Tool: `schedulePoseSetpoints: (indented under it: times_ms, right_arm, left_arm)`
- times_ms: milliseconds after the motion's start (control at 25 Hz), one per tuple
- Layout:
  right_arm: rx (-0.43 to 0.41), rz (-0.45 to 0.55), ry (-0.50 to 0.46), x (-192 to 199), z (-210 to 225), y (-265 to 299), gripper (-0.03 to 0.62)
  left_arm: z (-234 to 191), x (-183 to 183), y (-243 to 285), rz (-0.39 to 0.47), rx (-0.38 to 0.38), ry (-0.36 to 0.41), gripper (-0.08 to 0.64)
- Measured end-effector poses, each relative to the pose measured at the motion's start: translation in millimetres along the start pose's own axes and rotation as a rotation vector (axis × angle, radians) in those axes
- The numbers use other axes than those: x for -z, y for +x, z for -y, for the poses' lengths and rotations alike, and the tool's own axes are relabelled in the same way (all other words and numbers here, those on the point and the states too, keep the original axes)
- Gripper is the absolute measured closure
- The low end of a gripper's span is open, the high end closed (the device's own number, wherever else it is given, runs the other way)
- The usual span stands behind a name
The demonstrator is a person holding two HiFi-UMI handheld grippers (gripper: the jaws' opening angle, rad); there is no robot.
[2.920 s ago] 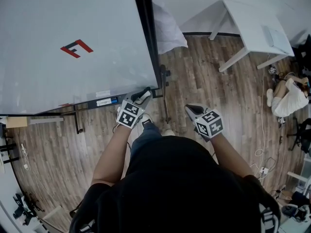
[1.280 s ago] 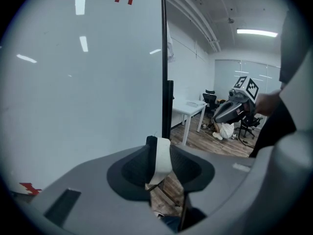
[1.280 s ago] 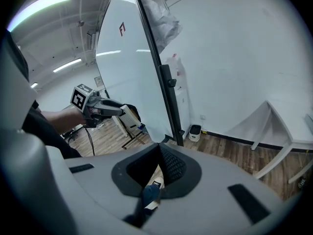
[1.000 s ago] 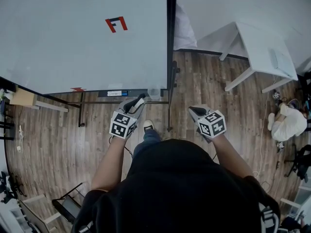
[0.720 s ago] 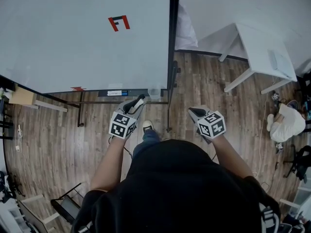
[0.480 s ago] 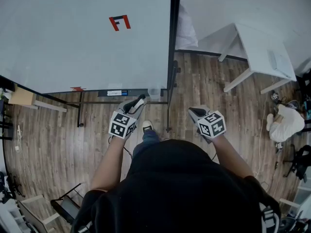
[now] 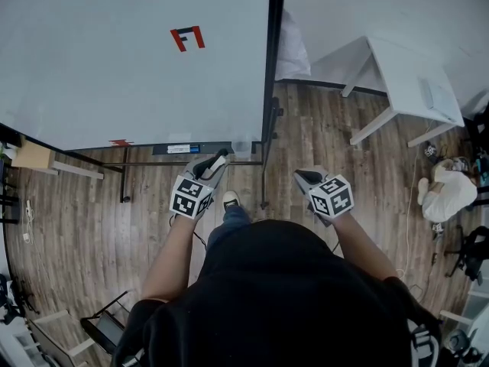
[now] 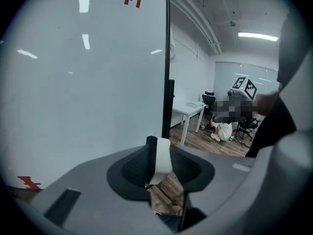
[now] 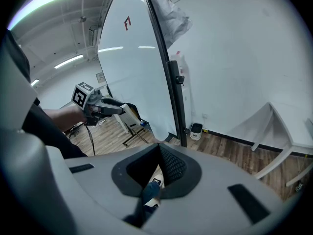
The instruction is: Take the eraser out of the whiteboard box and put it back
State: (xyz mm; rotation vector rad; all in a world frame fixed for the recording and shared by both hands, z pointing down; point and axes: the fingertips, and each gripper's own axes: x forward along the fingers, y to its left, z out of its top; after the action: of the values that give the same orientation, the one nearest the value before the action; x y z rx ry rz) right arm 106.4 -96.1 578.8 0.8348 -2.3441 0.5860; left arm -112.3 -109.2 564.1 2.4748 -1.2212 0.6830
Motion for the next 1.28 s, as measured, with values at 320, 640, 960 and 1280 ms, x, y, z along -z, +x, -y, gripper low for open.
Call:
schedulePoseSetpoints:
  times_ms: [320, 640, 960, 1280]
  right_arm:
    - [0.013, 0.004, 0.013, -2, 5, 2, 0.595]
    - [0.017, 0.006, 0.027, -6, 10, 8, 0.595]
    - [0.034, 0.008, 0.051, -7, 20, 11, 0.595]
    - [0.037, 0.011, 0.068, -8, 24, 18, 0.595]
  left_arm:
    - [-4, -8, 7, 0.004, 0.02, 0.009, 0.423]
    - [-7, -23, 15, 0.018, 0.042, 0.019, 0.423]
    - [-12, -35, 24, 0.023, 0.063, 0.029, 0.423]
    - [-10, -42, 38, 0.022, 0.096, 0.039, 0.423]
